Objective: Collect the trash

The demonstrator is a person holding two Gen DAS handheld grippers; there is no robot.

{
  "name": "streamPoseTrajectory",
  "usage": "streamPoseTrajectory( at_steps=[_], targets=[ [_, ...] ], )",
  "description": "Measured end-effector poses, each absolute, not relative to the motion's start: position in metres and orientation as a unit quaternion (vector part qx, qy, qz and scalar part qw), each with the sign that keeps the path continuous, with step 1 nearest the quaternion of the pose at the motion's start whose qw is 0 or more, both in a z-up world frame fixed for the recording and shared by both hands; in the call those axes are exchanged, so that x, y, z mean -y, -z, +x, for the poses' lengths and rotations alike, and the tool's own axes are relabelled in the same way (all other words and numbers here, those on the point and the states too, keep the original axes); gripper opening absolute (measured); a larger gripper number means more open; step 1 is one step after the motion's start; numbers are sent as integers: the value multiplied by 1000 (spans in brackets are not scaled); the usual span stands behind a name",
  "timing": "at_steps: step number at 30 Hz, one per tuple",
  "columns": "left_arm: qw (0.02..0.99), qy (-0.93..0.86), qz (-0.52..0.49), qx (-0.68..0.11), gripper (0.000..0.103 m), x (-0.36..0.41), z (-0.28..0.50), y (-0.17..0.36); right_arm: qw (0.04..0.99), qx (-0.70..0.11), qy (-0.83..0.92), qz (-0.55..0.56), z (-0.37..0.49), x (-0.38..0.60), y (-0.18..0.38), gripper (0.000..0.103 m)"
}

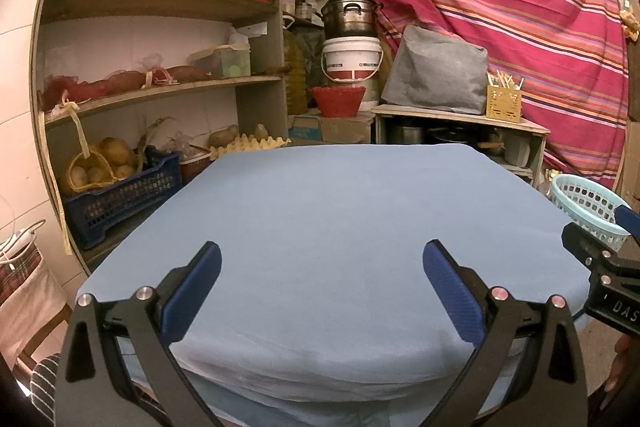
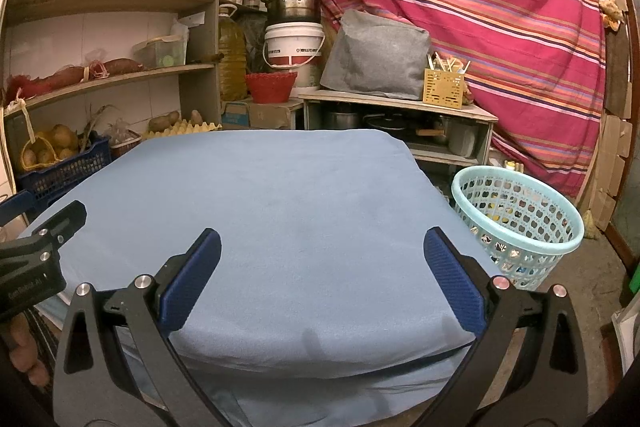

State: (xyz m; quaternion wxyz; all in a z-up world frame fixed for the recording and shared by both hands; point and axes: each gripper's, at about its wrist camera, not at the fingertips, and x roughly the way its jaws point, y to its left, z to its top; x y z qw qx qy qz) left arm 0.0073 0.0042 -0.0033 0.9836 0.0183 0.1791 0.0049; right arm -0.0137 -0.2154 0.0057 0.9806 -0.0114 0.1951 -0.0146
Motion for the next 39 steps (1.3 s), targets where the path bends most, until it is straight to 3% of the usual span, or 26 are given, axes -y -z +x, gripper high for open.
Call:
streamPoseTrajectory(
  at_steps=[39],
  targets=[
    [985,-3,20,-171,98,1,4,2,981,-195,16,-11,-11,219,-4,99]
  ],
)
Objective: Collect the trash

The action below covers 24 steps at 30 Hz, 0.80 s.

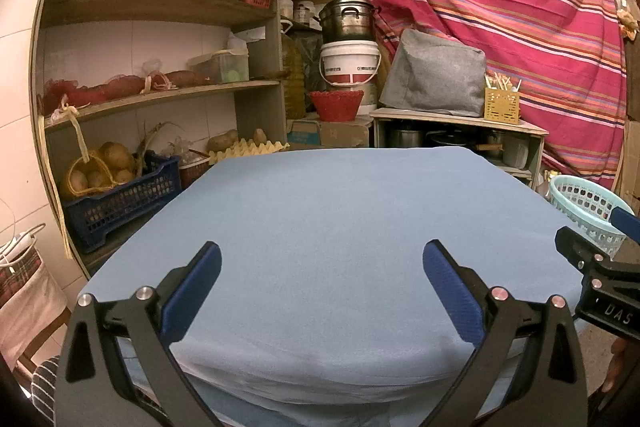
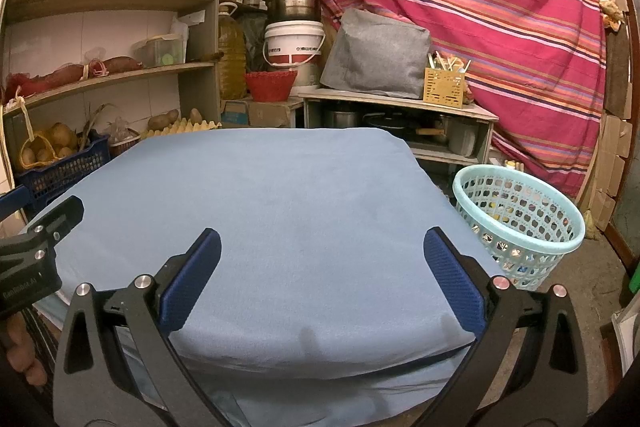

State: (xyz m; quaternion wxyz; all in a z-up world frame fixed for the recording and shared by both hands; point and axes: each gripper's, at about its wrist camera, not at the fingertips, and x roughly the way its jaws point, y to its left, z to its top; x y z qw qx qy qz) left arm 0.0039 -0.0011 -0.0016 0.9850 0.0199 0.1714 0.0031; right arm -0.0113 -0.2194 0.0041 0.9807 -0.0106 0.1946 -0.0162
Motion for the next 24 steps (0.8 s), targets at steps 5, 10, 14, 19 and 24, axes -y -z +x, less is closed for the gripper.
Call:
streamPoseTrajectory(
  at_steps=[5,10,14,19,24],
  targets=[
    [985,-3,20,-171,98,2,4,2,981,-195,16,-10,-11,219,-4,99],
    [985,-2,20,-173,98,3,4,2,981,-195,16,-10,-11,219,-4,99],
    [985,-2,20,-172,98,3,4,2,981,-195,16,-11,-11,219,-4,99],
    [985,-3,19,-172,99,3,4,2,981,-195,17,-11,-10,220,-4,99],
    [985,-3,23,-169,99,4,4,2,981,-195,16,-11,-11,219,-4,99]
  ],
)
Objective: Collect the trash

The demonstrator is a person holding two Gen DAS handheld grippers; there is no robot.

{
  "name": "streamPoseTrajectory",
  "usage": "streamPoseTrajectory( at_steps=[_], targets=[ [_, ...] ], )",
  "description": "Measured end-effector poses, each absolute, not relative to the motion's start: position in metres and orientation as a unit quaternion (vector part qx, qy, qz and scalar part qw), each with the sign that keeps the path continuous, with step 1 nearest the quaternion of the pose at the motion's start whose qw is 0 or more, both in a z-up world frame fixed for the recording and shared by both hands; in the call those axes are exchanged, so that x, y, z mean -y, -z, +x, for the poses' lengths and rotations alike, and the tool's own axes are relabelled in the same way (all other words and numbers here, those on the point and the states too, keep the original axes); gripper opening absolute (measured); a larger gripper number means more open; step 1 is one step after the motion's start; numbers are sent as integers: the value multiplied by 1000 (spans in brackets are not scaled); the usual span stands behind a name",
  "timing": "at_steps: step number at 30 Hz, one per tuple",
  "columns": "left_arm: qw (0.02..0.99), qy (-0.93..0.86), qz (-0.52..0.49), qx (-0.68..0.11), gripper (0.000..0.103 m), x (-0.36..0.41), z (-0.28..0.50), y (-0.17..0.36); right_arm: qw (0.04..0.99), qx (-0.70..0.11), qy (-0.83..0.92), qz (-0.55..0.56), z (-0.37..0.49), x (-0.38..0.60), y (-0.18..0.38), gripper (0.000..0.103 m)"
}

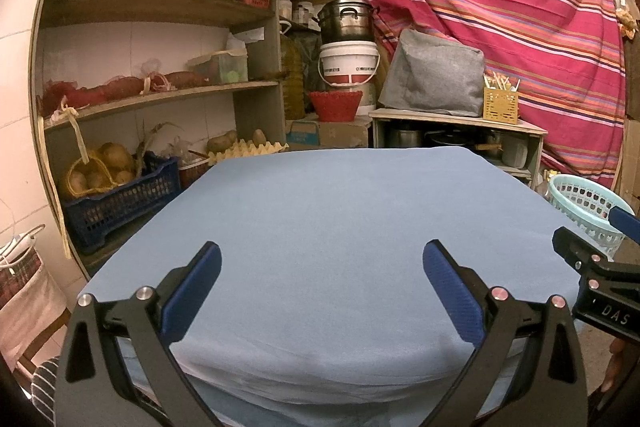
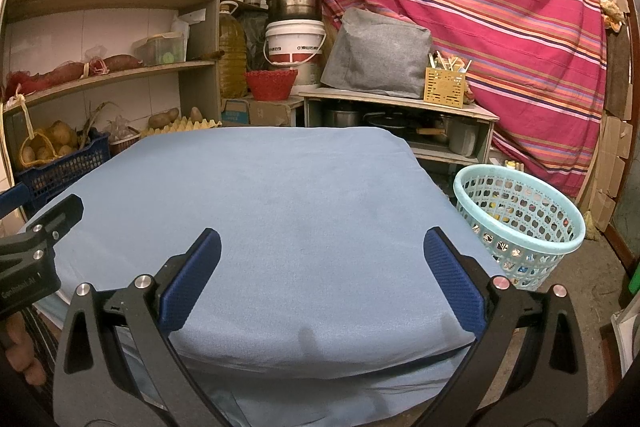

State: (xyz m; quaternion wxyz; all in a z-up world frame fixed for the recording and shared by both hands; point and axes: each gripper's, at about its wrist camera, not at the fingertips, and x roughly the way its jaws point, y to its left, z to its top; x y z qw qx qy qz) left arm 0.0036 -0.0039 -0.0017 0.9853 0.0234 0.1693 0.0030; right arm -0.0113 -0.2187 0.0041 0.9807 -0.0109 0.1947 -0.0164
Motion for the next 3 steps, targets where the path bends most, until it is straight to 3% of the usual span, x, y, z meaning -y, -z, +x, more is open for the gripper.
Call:
streamPoseTrajectory(
  at_steps=[3],
  targets=[
    [986,-1,26,-168,98,4,4,1,981,-195,16,-11,-11,219,-4,99]
  ],
)
